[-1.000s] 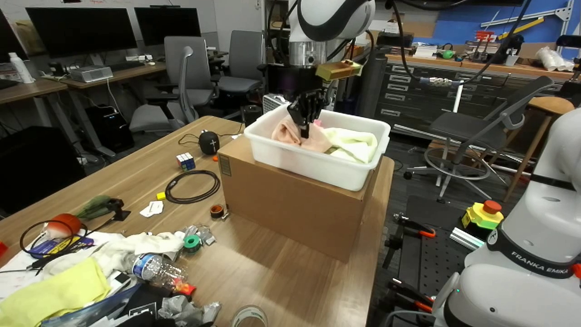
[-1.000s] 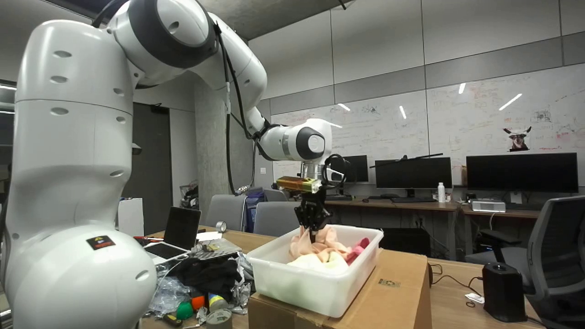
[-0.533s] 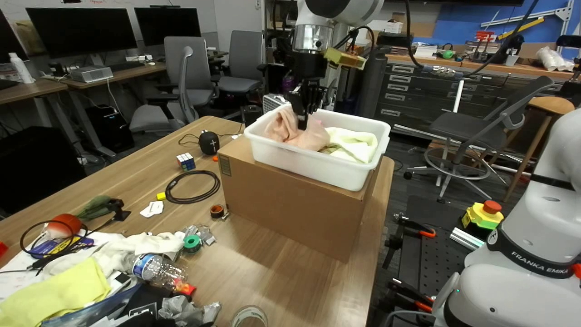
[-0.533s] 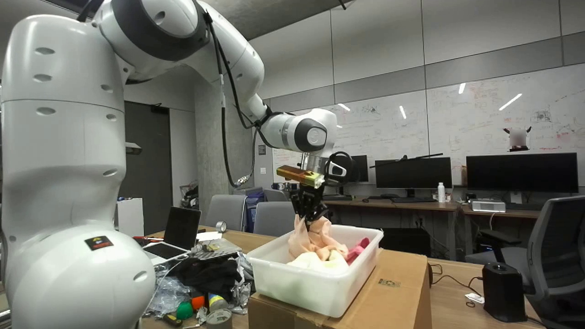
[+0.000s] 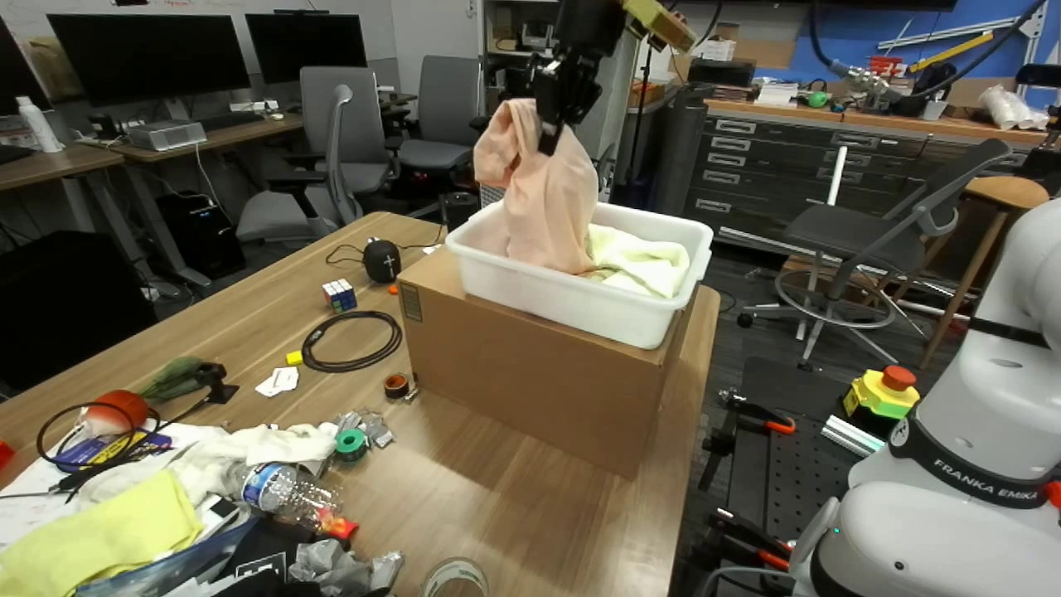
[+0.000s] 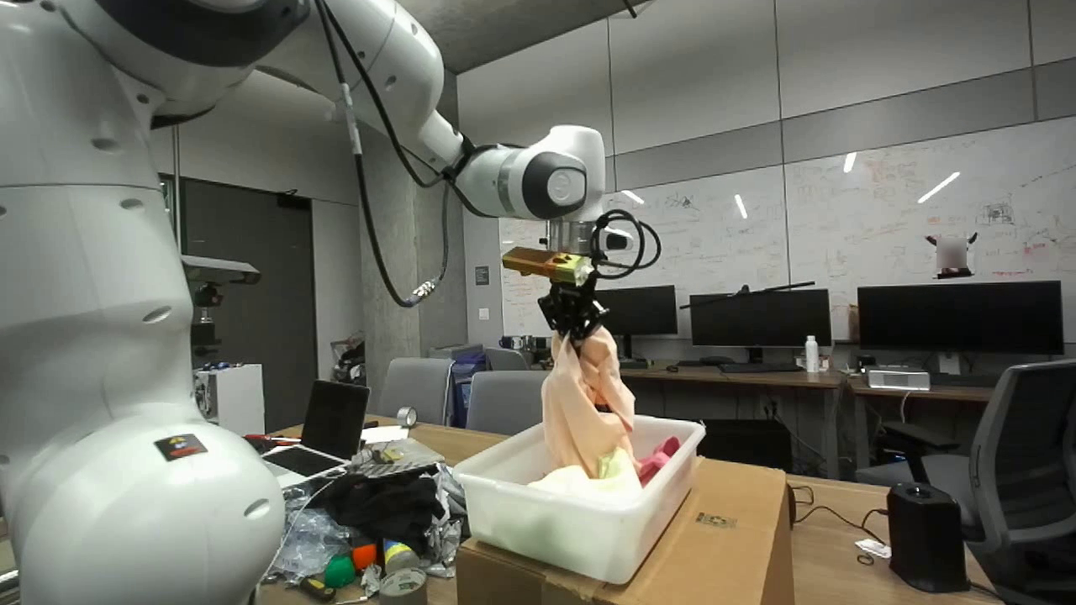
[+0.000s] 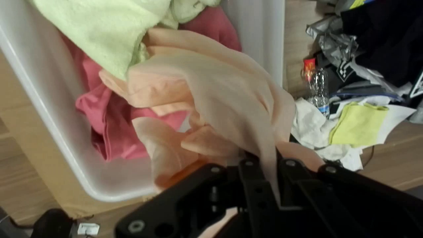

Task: Pick up the clothes from the box and put them on the table

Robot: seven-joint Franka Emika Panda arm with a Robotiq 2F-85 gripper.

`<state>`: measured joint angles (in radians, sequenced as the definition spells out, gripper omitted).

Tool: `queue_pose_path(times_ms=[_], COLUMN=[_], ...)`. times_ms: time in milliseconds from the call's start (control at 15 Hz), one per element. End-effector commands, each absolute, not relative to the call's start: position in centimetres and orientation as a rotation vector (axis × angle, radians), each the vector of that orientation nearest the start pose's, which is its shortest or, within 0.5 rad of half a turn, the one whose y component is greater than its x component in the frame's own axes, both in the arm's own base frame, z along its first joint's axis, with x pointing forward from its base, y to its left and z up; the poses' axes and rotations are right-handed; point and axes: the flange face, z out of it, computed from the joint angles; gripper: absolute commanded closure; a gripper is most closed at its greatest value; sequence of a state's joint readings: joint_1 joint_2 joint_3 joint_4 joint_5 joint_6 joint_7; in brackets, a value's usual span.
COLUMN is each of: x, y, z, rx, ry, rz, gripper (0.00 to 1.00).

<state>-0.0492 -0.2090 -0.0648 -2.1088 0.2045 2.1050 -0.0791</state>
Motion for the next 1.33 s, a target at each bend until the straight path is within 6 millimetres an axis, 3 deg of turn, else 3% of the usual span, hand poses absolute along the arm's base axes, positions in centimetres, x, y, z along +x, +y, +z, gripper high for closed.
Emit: queue_pose_path(times_ms=[0, 467, 800, 1000, 1267], x=[48.2, 44.6, 42.2, 41.7, 41.9], y=[-4.1, -1.7, 0.7, 3.4, 10.3], z=[58.2, 66.3, 70.2, 70.7, 69.1], rx=[-2.922, -2.856, -2.829, -2.868, -2.960], ry=[0.182, 0.145, 0.092, 0.002, -0.224], rz=[-0.585, -0.920, -1.066, -1.086, -1.054], gripper=[0.91, 0.91, 0.91, 0.91, 0.92])
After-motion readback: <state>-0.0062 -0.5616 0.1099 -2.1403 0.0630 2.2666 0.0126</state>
